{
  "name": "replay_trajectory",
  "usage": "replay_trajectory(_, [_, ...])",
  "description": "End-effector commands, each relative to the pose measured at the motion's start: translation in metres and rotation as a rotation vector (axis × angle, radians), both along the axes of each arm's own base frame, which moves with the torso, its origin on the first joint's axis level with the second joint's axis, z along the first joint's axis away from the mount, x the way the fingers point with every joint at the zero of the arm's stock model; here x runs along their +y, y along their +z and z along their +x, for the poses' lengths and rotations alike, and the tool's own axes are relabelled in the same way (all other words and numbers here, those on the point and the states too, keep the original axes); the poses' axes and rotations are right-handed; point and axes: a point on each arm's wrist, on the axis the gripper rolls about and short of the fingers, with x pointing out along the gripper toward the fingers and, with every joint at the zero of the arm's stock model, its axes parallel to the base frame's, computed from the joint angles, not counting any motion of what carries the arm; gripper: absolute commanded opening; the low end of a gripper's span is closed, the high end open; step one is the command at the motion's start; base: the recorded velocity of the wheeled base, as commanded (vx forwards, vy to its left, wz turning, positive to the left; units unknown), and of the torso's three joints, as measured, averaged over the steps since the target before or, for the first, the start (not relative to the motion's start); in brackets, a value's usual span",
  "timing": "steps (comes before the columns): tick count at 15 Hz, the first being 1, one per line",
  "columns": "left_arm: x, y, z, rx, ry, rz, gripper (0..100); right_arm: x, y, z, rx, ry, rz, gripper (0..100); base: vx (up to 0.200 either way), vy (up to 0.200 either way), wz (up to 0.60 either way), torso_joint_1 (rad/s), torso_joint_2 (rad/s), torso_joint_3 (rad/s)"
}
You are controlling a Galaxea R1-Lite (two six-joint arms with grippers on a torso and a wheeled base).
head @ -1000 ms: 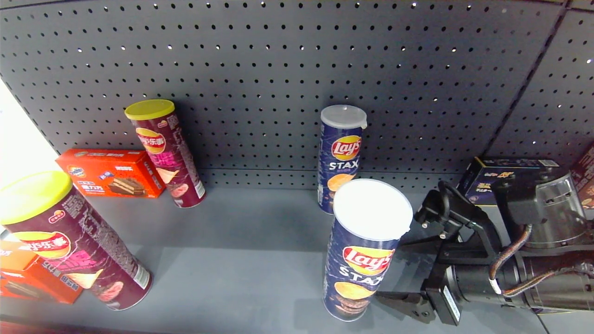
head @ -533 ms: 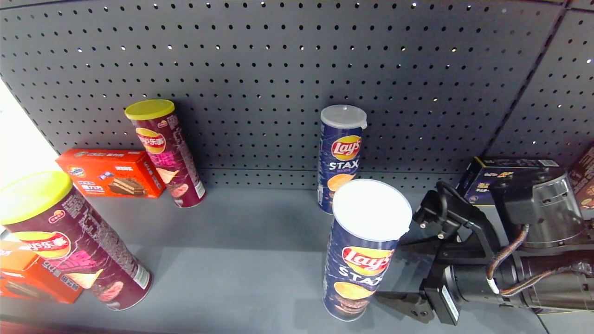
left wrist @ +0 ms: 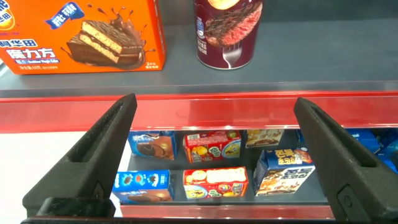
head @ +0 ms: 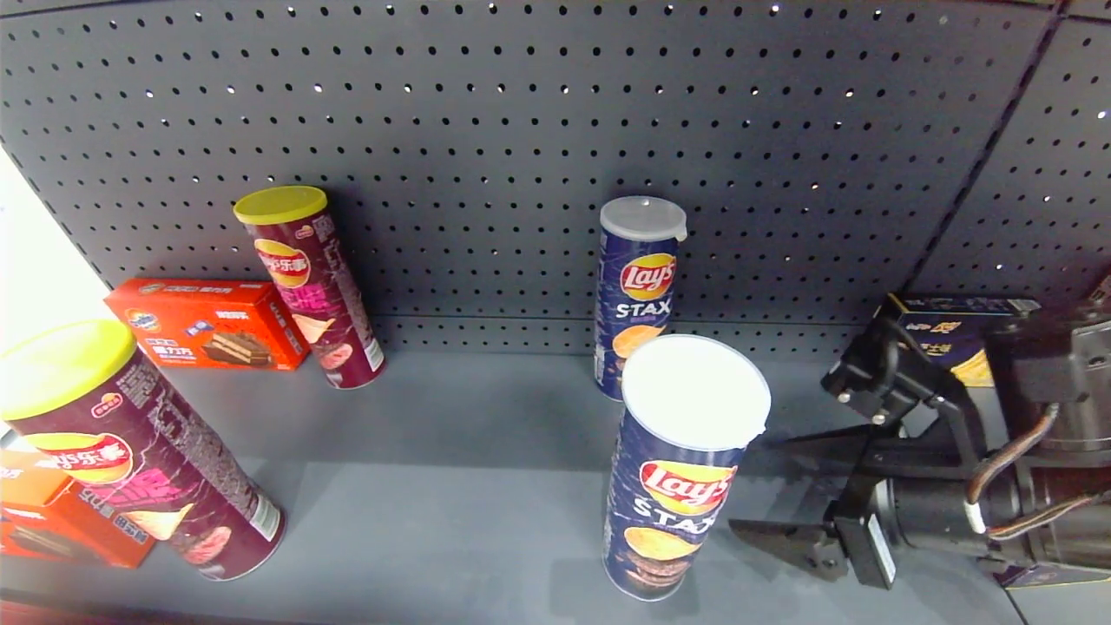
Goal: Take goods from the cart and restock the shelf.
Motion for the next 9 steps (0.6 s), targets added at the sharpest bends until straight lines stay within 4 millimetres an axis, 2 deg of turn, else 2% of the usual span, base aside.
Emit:
replay_trajectory(1, [0.000, 0.000, 0.000, 0.001, -0.001, 0.000, 100, -0.053, 0.042, -0.014, -0.201, -0.209, 0.106, 100, 0.000, 0.000, 0.00, 0.000, 0.00, 0.000])
replay_trajectory(2, [0.000, 0.000, 0.000, 0.001, -0.001, 0.000, 100, -0.065, 0.051, -0.024, -0.255, -0.252, 0.128, 100, 0.000, 0.000, 0.00, 0.000, 0.00, 0.000])
replay_trajectory(3, [0.000, 0.000, 0.000, 0.001, -0.001, 0.000, 100, -0.084, 0.063, -0.049, -0.351, -0.332, 0.158, 100, 0.000, 0.000, 0.00, 0.000, 0.00, 0.000])
replay_trajectory(4, [0.000, 0.000, 0.000, 0.002, -0.001, -0.002, 100, -0.094, 0.063, -0.065, -0.398, -0.397, 0.161, 100, 0.000, 0.000, 0.00, 0.000, 0.00, 0.000])
replay_trajectory(5, [0.000, 0.000, 0.000, 0.002, -0.002, -0.002, 100, -0.106, 0.061, -0.096, -0.475, -0.465, 0.178, 100, 0.000, 0.000, 0.00, 0.000, 0.00, 0.000])
replay_trajectory(7, [0.000, 0.000, 0.000, 0.002, -0.005, -0.002, 100, -0.113, 0.047, -0.125, -0.496, -0.478, 0.185, 100, 0.000, 0.000, 0.00, 0.000, 0.00, 0.000])
replay_trajectory(9, [0.000, 0.000, 0.000, 0.002, -0.005, -0.002, 100, -0.114, 0.039, -0.128, -0.460, -0.477, 0.166, 100, 0.000, 0.000, 0.00, 0.000, 0.00, 0.000])
